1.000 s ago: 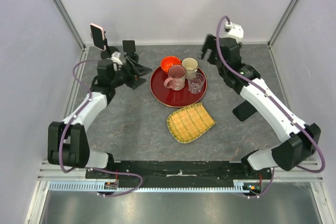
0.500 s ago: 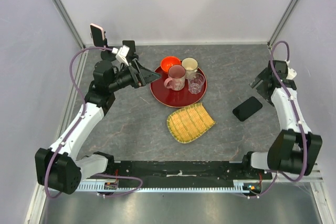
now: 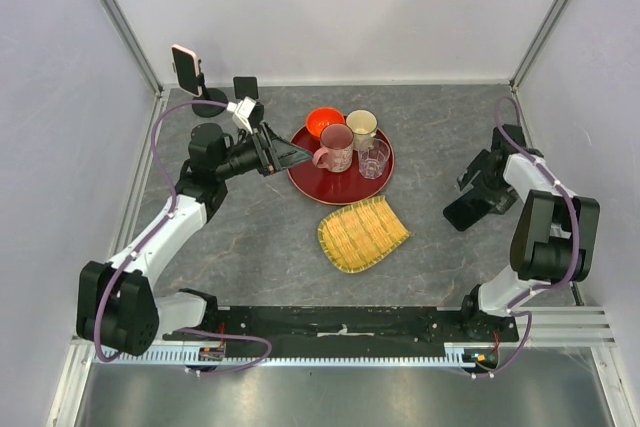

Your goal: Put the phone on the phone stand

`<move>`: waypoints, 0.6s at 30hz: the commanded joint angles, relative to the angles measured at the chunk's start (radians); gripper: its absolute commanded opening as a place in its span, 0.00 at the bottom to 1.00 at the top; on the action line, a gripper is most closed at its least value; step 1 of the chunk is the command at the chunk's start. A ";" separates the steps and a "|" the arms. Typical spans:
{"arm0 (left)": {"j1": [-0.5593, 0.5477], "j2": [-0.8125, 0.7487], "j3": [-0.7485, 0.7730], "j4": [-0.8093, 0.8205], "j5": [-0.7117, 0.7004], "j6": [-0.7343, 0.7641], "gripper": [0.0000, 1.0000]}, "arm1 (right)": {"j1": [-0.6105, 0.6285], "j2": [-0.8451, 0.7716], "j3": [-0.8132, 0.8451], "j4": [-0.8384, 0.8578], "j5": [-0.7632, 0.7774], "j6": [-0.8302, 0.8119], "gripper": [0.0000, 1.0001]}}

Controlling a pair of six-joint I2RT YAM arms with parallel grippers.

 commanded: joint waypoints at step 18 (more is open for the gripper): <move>0.011 -0.030 0.021 0.069 0.047 -0.017 0.83 | -0.001 0.079 -0.093 0.106 0.046 0.132 0.98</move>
